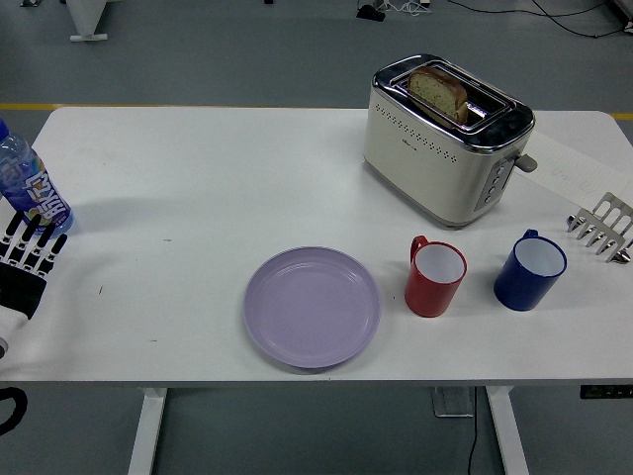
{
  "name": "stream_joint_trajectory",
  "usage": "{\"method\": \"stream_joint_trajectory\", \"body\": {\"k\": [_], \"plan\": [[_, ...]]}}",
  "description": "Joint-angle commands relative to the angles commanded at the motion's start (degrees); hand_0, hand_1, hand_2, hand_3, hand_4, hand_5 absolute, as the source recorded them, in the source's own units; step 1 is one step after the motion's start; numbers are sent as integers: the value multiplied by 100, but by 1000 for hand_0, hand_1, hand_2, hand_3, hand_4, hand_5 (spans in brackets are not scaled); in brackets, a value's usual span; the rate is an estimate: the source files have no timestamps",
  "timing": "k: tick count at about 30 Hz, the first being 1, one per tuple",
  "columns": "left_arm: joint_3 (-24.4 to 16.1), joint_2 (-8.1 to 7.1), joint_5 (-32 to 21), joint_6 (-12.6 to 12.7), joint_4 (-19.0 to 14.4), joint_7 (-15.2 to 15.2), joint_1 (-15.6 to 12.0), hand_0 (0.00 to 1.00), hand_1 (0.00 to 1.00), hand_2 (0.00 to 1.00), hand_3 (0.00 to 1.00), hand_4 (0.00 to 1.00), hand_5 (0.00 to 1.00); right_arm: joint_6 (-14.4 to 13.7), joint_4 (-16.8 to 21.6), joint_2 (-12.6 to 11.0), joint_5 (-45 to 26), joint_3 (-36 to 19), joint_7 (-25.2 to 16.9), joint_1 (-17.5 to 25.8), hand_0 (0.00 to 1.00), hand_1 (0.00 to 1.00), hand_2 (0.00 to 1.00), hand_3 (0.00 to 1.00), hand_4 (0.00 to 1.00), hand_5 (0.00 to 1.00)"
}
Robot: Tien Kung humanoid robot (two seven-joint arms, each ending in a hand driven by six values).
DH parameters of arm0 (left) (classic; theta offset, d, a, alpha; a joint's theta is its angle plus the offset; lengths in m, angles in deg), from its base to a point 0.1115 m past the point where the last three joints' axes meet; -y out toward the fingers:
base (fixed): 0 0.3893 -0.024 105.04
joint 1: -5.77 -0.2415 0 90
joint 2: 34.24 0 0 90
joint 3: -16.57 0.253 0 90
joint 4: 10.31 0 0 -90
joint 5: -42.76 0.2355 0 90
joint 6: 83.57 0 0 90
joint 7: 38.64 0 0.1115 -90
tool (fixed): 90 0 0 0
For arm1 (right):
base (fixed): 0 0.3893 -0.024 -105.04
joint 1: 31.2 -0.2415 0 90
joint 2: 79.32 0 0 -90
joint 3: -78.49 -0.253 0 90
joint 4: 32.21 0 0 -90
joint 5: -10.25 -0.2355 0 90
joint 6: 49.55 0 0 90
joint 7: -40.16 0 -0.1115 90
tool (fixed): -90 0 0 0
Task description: Push plate across desktop
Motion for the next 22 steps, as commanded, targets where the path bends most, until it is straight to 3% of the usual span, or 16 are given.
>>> {"method": "stream_joint_trajectory", "body": {"k": [22], "plan": [[-94, 7, 34, -43, -27, 3, 48, 616, 679, 670, 680, 550, 998, 26, -15, -1, -33, 15, -25, -61, 551, 451, 595, 583, 300, 489]]}}
